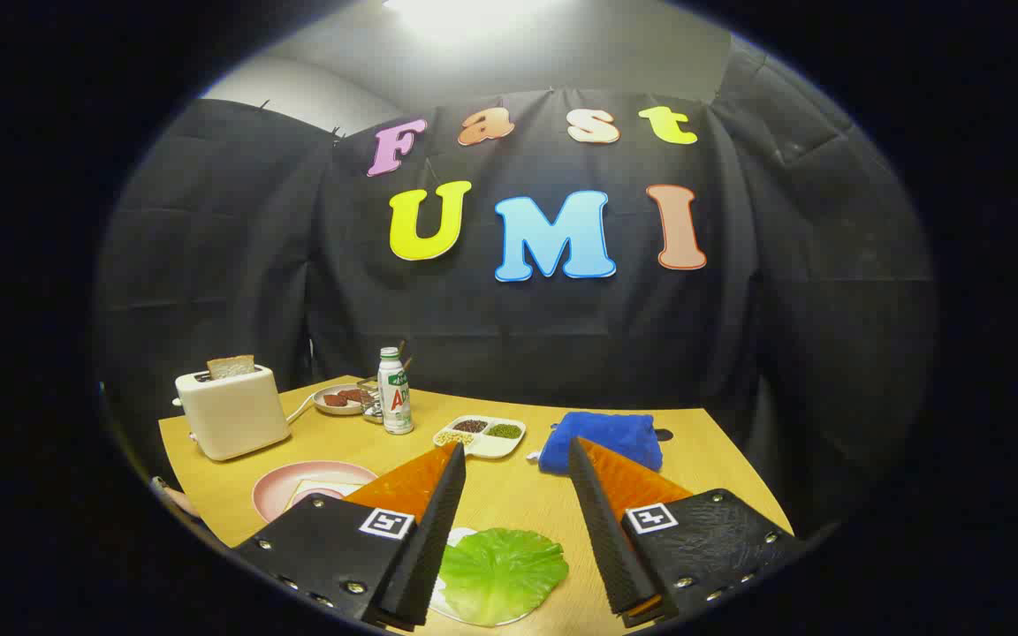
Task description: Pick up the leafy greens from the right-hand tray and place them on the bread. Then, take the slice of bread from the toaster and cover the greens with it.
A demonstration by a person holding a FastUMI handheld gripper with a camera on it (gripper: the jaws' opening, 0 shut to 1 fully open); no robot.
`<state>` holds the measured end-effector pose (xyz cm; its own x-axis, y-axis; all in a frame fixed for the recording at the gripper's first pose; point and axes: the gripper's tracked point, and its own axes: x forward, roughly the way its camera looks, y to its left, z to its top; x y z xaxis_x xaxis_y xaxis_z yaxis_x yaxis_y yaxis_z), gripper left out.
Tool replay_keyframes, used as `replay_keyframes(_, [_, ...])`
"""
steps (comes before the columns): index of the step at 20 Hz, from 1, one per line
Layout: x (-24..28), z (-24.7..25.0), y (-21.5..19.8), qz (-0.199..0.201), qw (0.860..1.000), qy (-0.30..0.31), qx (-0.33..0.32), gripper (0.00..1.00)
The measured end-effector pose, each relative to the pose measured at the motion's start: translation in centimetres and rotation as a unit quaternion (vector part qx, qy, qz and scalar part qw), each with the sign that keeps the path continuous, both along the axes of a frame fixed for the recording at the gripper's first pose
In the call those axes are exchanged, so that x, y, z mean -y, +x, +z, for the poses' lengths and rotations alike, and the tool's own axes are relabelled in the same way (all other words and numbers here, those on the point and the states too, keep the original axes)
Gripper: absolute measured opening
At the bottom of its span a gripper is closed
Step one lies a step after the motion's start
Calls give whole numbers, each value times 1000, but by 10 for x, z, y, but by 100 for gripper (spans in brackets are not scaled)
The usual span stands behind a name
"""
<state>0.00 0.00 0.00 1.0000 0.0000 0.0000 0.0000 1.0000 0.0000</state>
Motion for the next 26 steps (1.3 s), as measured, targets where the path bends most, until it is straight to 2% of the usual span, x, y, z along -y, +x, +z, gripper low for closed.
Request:
replay_keyframes(14, [-32, -88, 16, 22, 992, -11, -122, 73])
replay_keyframes(21, [-28, -136, 18, 12, 979, -23, -203, 73])
replay_keyframes(26, [-19, -166, 16, -9, 968, -29, -251, 73])
